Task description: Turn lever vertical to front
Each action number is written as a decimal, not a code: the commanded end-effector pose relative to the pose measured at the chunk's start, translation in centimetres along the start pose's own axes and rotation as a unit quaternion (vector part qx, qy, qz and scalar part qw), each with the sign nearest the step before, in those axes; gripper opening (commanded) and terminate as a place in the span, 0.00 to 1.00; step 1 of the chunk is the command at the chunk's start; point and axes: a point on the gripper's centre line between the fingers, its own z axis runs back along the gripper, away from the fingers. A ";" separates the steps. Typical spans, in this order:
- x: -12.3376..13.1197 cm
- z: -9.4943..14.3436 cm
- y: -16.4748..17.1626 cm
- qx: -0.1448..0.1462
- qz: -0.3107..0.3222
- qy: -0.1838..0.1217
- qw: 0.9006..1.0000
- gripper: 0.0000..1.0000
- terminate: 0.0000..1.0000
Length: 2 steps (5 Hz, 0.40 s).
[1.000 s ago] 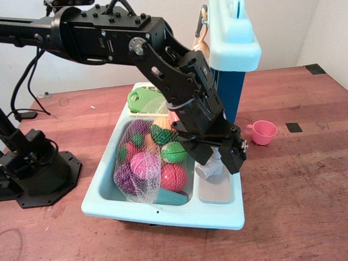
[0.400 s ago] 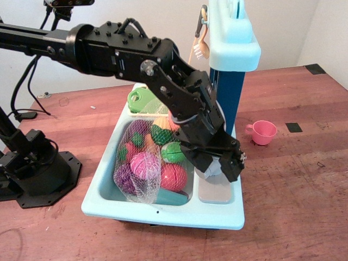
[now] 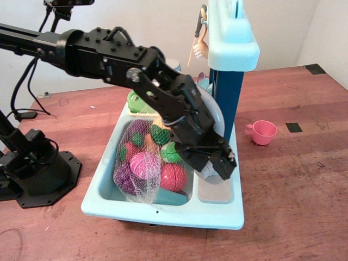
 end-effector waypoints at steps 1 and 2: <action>-0.6 0.5 3.5 -0.001 0.036 -0.008 0.999 1.00 0.00; -0.6 0.2 4.3 -0.003 0.039 -0.010 0.999 1.00 0.00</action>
